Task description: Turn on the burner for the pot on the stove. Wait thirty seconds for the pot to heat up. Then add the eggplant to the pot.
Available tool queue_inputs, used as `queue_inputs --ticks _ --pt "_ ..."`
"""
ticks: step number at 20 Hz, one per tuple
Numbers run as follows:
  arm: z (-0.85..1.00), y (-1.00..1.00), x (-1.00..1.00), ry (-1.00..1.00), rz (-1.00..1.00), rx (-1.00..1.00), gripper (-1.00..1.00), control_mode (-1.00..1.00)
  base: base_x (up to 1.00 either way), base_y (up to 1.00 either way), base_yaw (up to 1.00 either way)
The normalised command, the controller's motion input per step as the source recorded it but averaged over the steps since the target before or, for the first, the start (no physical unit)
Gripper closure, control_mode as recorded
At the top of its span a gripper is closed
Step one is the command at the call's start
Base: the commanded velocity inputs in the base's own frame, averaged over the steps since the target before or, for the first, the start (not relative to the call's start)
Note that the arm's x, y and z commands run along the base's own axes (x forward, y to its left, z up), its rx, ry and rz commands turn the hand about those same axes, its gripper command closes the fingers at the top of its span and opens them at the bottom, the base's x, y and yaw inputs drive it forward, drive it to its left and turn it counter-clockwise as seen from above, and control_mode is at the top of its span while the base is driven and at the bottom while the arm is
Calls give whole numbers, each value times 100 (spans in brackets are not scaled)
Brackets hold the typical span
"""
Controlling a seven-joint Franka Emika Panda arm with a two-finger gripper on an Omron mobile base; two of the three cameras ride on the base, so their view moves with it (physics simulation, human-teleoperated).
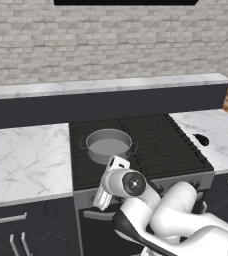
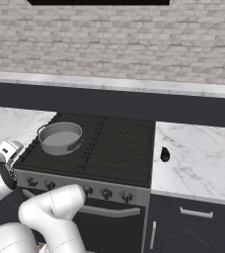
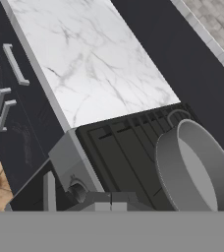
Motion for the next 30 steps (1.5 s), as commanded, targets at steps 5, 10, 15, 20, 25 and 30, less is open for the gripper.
queue_inputs --ticks 5,10,15,20,25,30 --pt "0 0 0 0 0 0 100 -100 0 0 0" --pt "0 0 0 0 0 0 100 -100 0 0 0" --pt "0 0 0 0 0 0 100 -100 0 0 0" --pt "0 0 0 0 0 0 100 -100 0 0 0" --pt "0 0 0 0 0 0 100 -100 0 0 0" --pt "0 0 0 0 0 0 100 -100 0 0 0"
